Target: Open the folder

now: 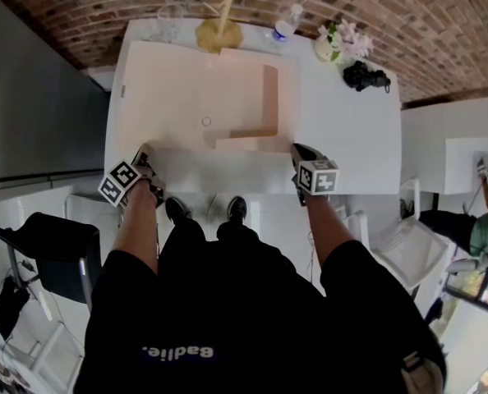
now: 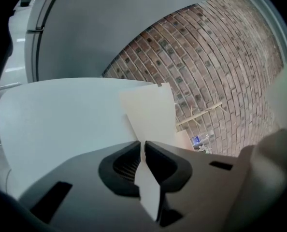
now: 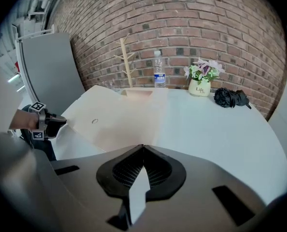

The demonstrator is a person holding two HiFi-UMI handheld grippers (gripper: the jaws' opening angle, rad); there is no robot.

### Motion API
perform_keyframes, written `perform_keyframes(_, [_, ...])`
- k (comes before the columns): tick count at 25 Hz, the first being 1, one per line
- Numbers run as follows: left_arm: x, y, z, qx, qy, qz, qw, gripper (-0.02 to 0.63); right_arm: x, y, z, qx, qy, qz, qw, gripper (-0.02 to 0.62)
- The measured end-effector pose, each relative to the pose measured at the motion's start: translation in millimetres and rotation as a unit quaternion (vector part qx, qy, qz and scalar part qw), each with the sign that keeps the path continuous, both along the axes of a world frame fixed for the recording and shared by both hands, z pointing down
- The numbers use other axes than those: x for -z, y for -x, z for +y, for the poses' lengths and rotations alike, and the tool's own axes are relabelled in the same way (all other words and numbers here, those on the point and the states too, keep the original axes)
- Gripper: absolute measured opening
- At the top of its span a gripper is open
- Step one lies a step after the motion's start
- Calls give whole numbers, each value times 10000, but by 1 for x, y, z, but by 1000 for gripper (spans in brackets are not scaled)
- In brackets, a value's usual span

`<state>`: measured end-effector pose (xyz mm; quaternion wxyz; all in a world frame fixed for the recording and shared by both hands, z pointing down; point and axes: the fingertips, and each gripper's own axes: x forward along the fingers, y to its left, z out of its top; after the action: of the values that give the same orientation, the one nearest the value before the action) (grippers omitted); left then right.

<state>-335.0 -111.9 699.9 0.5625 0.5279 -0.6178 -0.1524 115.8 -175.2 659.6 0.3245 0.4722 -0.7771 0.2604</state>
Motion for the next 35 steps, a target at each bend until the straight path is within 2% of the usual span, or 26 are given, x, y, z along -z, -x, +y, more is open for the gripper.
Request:
perform_keyframes(5, [10, -2, -1, -36, -139, 18, 9999, 23, 11, 3, -5, 33, -130, -75, 9999, 29])
perform_keyframes(10, [29, -8, -1, -153, -443, -28, 9989, 23, 25, 7, -6, 86, -252, -172, 9995, 29])
perform_keyframes(16, [59, -28, -4, -661, -811, -255, 9942, 32, 42, 16, 1, 248, -422, -393, 9980, 29])
perform_keyframes(23, [97, -61, -10, -1188, -1278, -262, 9843, 132, 61, 19, 11, 458, -580, -547, 9958, 29])
perform_keyframes(26, [110, -80, -10, -1480, -1338, -383, 9792, 137, 68, 18, 16, 540, -636, -597, 9947, 29])
perform_keyframes(30, [122, -110, -10, -1959, -1576, -360, 9672, 143, 72, 15, 23, 589, -703, -605, 9939, 29])
perform_keyframes(35, [142, -136, -1, -2183, -1760, -270, 9595, 140, 75, 13, 40, 621, -689, -682, 9934, 29])
